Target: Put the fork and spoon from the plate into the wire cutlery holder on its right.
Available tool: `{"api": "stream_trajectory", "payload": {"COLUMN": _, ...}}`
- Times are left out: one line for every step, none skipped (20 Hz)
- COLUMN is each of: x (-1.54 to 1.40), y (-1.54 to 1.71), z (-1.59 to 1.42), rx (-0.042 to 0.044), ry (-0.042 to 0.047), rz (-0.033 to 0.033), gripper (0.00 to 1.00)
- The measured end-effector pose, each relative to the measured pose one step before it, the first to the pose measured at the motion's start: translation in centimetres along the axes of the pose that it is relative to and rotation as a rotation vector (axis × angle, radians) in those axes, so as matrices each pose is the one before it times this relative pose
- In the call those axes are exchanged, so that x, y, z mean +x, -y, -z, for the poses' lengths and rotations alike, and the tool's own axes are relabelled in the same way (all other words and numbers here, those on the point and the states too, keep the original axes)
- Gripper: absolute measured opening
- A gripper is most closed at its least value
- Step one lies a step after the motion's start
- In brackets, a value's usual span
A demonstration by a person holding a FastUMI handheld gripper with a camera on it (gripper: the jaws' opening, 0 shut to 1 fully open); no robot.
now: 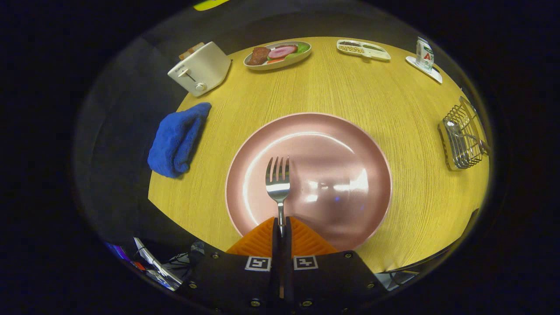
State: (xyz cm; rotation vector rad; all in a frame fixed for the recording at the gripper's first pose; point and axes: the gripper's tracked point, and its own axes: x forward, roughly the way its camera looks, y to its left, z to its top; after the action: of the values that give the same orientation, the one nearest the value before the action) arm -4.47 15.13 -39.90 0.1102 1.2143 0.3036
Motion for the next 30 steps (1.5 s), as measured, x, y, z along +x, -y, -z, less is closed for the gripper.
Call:
{"api": "stream_trajectory", "payload": {"x": -0.408, "y": 0.42, "z": -0.428, "rx": 0.01194, "ry": 0.01386, "rz": 0.00243, "gripper": 0.05}}
{"api": "stream_trajectory", "payload": {"x": -0.495, "y": 0.527, "z": -0.394, "rx": 0.01222, "ry": 0.01164, "rz": 0.0024, "gripper": 0.05}}
{"api": "stream_trajectory", "payload": {"x": -0.482, "y": 0.508, "z": -0.421, "rx": 0.01442, "ry": 0.01459, "rz": 0.00321, "gripper": 0.05}}
{"api": "stream_trajectory", "payload": {"x": -0.54, "y": 0.656, "z": -0.484, "rx": 0.01294, "ry": 0.0116, "rz": 0.00517, "gripper": 0.05}}
{"api": "stream_trajectory", "payload": {"x": -0.476, "y": 0.681, "z": -0.421, "rx": 0.0141, "ry": 0.01332, "rz": 0.0064, "gripper": 0.05}}
{"api": "stream_trajectory", "payload": {"x": -0.536, "y": 0.734, "z": -0.567, "rx": 0.01423, "ry": 0.01405, "rz": 0.00657, "gripper": 0.05}}
{"api": "stream_trajectory", "payload": {"x": -0.491, "y": 0.831, "z": -0.504, "rx": 0.01393, "ry": 0.01419, "rz": 0.00807, "gripper": 0.05}}
{"api": "stream_trajectory", "payload": {"x": -0.587, "y": 0.888, "z": -0.599, "rx": 0.01261, "ry": 0.01258, "rz": 0.00858, "gripper": 0.05}}
{"api": "stream_trajectory", "payload": {"x": -0.491, "y": 0.961, "z": -0.587, "rx": 0.01189, "ry": 0.01164, "rz": 0.00891, "gripper": 0.05}}
{"api": "stream_trajectory", "payload": {"x": -0.564, "y": 1.114, "z": -0.747, "rx": 0.01138, "ry": 0.01377, "rz": 0.01194, "gripper": 0.05}}
{"api": "stream_trajectory", "payload": {"x": -0.582, "y": 1.22, "z": -0.718, "rx": 0.0105, "ry": 0.01374, "rz": 0.01423, "gripper": 0.05}}
{"api": "stream_trajectory", "payload": {"x": -0.496, "y": 1.207, "z": -0.762, "rx": 0.01254, "ry": 0.01381, "rz": 0.0147, "gripper": 0.05}}
{"api": "stream_trajectory", "payload": {"x": -0.363, "y": 1.121, "z": -0.632, "rx": 0.01542, "ry": 0.01107, "rz": 0.01304, "gripper": 0.05}}
{"api": "stream_trajectory", "payload": {"x": -0.473, "y": 1.247, "z": -0.693, "rx": 0.01332, "ry": 0.0086, "rz": 0.01315, "gripper": 0.05}}
{"api": "stream_trajectory", "payload": {"x": -0.441, "y": 1.346, "z": -0.648, "rx": 0.01097, "ry": 0.00874, "rz": 0.01577, "gripper": 0.05}}
{"api": "stream_trajectory", "payload": {"x": -0.654, "y": 1.385, "z": -0.724, "rx": 0.00843, "ry": 0.00688, "rz": 0.01729, "gripper": 0.05}}
{"api": "stream_trajectory", "payload": {"x": -0.415, "y": 1.275, "z": -0.616, "rx": 0.00765, "ry": 0.00713, "rz": 0.01698, "gripper": 0.05}}
{"api": "stream_trajectory", "payload": {"x": -0.394, "y": 1.25, "z": -0.605, "rx": 0.00836, "ry": 0.00395, "rz": 0.01534, "gripper": 0.05}}
{"api": "stream_trajectory", "payload": {"x": -0.326, "y": 1.04, "z": -0.371, "rx": 0.00515, "ry": 0.00068, "rz": 0.01342, "gripper": 0.05}}
{"api": "stream_trajectory", "payload": {"x": -0.251, "y": 1.019, "z": -0.479, "rx": 0.00613, "ry": 0.00323, "rz": 0.014, "gripper": 0.05}}
{"api": "stream_trajectory", "payload": {"x": -0.239, "y": 1.087, "z": -0.272, "rx": 0.0034, "ry": -0.00593, "rz": 0.01287, "gripper": 0.05}}
{"api": "stream_trajectory", "payload": {"x": -0.228, "y": 0.749, "z": -0.139, "rx": 0.00712, "ry": -0.00632, "rz": 0.0089, "gripper": 0.05}}
{"api": "stream_trajectory", "payload": {"x": -0.016, "y": 0.587, "z": 0.012, "rx": 0.00627, "ry": -0.01394, "rz": 0.0048, "gripper": 0.05}}
{"api": "stream_trajectory", "payload": {"x": 0.142, "y": 0.412, "z": 0.056, "rx": 0.00728, "ry": -0.01521, "rz": 0.00391, "gripper": 0.05}}
{"api": "stream_trajectory", "payload": {"x": 0.12, "y": 0.347, "z": 0.236, "rx": 0.00455, "ry": -0.0227, "rz": 0.00476, "gripper": 0.05}}
{"api": "stream_trajectory", "payload": {"x": 0.149, "y": 0.327, "z": 0.082, "rx": 0.00273, "ry": -0.0173, "rz": 0.00434, "gripper": 0.05}}
{"api": "stream_trajectory", "payload": {"x": 0.093, "y": 0.379, "z": 0.172, "rx": -0.00196, "ry": -0.01944, "rz": 0.00505, "gripper": 0.05}}
{"api": "stream_trajectory", "payload": {"x": 0.152, "y": 0.298, "z": 0.013, "rx": -0.00197, "ry": -0.01881, "rz": 0.00564, "gripper": 0.05}}
{"api": "stream_trajectory", "payload": {"x": 0.267, "y": 0.071, "z": -0.052, "rx": 0.00056, "ry": -0.01598, "rz": 0.00194, "gripper": 0.05}}
{"api": "stream_trajectory", "payload": {"x": 0.157, "y": -0.046, "z": 0.019, "rx": 0.00184, "ry": -0.02235, "rz": -0.003, "gripper": 0.05}}
